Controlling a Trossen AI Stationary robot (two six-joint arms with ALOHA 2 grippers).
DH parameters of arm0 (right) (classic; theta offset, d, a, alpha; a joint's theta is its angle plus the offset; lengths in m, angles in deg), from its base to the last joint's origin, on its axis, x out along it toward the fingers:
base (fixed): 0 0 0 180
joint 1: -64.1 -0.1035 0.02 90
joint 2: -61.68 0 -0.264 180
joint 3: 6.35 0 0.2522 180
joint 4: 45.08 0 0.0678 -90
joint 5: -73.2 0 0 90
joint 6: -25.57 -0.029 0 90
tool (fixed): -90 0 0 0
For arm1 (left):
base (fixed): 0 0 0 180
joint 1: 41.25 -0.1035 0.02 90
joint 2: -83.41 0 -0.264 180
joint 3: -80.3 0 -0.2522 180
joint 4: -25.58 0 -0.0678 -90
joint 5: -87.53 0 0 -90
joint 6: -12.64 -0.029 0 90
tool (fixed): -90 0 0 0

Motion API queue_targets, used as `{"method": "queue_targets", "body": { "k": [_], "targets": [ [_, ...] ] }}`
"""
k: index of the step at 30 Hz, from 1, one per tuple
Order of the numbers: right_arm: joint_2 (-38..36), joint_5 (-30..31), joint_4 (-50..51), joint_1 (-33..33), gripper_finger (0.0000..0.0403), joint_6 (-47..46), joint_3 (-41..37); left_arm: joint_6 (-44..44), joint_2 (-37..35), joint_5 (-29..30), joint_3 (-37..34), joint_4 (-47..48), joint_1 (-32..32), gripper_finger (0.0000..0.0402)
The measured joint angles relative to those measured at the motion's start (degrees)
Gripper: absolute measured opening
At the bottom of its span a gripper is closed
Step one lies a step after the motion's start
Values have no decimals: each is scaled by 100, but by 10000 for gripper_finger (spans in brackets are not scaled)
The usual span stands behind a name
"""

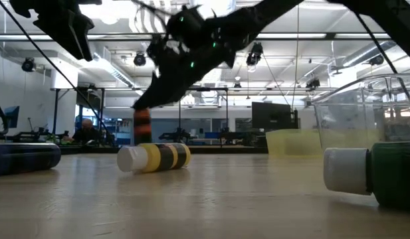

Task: Pick & Place Paint Supplies
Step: Put the orange paint bottle into the black bin

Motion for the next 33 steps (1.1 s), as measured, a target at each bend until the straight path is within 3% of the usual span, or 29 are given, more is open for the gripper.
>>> {"method": "queue_targets", "body": {
  "k": [4,8,14,20,25,29,33],
  "targets": [
    [-530,33,618,-157,111,-6,-2,-265,0,146,0,-365,0,248],
    [-1233,435,1584,-462,111,-125,-204,-694,0,291,0,-934,0,248],
    [-2801,974,1953,-1100,111,-1042,-1507,-1429,-2,372,0,-2096,0,248],
    [-4867,2409,1536,-2267,111,-2445,-3416,-1847,0,408,0,-2765,-1,248],
    [-6304,3929,1569,-3531,111,-3700,-4498,-2006,0,429,0,-3000,-2,248],
    [-6876,4735,1771,-4457,111,-4647,-4933,-2023,0,430,0,-3171,-2,248],
    [-6879,5240,2606,-5296,111,-5857,-4975,-2023,0,430,0,-3226,-2,248]
  ]
}}
